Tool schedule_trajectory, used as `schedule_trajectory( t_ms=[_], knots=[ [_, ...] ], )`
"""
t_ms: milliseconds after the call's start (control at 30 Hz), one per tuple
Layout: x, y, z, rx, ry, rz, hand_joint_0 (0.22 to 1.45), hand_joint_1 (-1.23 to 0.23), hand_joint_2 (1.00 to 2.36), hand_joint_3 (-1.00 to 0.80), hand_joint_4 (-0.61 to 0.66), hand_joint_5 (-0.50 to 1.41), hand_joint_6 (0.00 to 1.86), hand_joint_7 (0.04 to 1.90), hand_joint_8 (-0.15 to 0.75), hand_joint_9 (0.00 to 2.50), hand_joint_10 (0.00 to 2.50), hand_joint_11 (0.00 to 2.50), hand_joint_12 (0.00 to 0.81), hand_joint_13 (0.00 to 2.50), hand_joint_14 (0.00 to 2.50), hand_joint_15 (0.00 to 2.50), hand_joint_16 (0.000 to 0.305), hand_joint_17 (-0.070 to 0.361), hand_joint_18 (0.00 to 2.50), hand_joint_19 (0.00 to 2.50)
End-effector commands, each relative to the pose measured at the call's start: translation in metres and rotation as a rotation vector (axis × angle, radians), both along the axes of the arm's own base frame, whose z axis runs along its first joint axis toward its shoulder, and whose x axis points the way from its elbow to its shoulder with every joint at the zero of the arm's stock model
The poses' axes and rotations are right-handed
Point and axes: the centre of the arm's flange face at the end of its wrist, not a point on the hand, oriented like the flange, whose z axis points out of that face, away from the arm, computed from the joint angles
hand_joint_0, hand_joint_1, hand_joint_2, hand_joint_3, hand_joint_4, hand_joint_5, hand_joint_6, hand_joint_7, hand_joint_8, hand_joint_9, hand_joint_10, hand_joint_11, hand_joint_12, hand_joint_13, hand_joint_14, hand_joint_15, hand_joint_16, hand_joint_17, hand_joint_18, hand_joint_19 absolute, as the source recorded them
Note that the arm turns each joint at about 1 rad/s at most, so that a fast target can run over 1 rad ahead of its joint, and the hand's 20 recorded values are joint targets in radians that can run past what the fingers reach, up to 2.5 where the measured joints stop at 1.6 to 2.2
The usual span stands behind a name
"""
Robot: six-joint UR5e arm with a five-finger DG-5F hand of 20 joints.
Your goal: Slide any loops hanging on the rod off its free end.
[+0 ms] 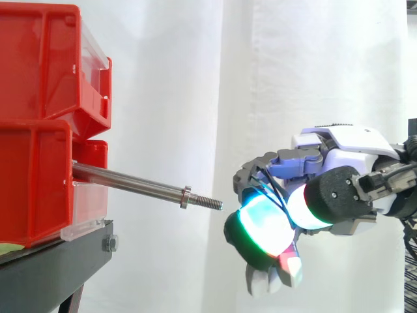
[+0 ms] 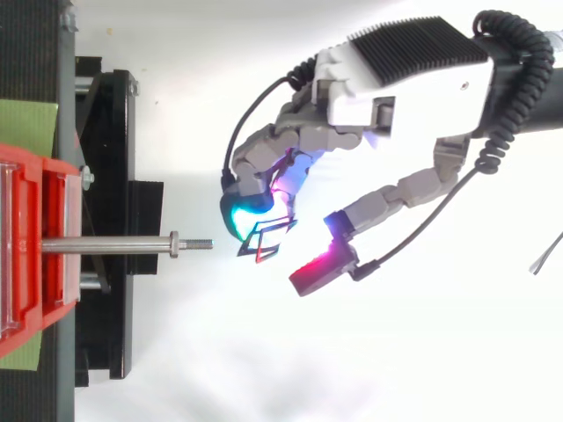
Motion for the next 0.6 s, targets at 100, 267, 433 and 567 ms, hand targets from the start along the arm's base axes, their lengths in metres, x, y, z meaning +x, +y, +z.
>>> schedule_trajectory(
  t_ms=[100, 267, 433, 567],
  knots=[
    [-0.008, -0.005, -0.001, 0.04, 0.043, -0.017, 0.67, -0.79, 1.01, -0.27, 0.08, -0.14, 0.92, 1.21, 0.329, 0.94, 0.01, 0.48, 0.383, 0.81, 0.01, 0.34, 0.048, 0.108, 0.78, 0.46],
    [-0.01, -0.007, 0.005, 0.108, 0.067, -0.016, 0.7, -0.84, 1.01, -0.36, 0.06, -0.15, 0.92, 1.2, 0.323, 0.94, 0.01, 0.48, 0.384, 0.81, 0.01, 0.33, 0.047, 0.107, 0.79, 0.45],
    [-0.017, -0.009, 0.02, 0.189, 0.099, -0.039, 0.71, -0.84, 1.01, -0.43, 0.06, -0.15, 0.93, 1.18, 0.321, 0.94, 0.01, 0.48, 0.378, 0.81, 0.01, 0.34, 0.047, 0.106, 0.8, 0.46],
    [-0.021, -0.011, 0.023, 0.214, 0.136, -0.056, 0.69, -0.83, 1.01, -0.42, 0.08, -0.15, 0.93, 1.19, 0.321, 0.95, 0.01, 0.48, 0.376, 0.81, 0.01, 0.33, 0.047, 0.106, 0.8, 0.46]
  ],
)
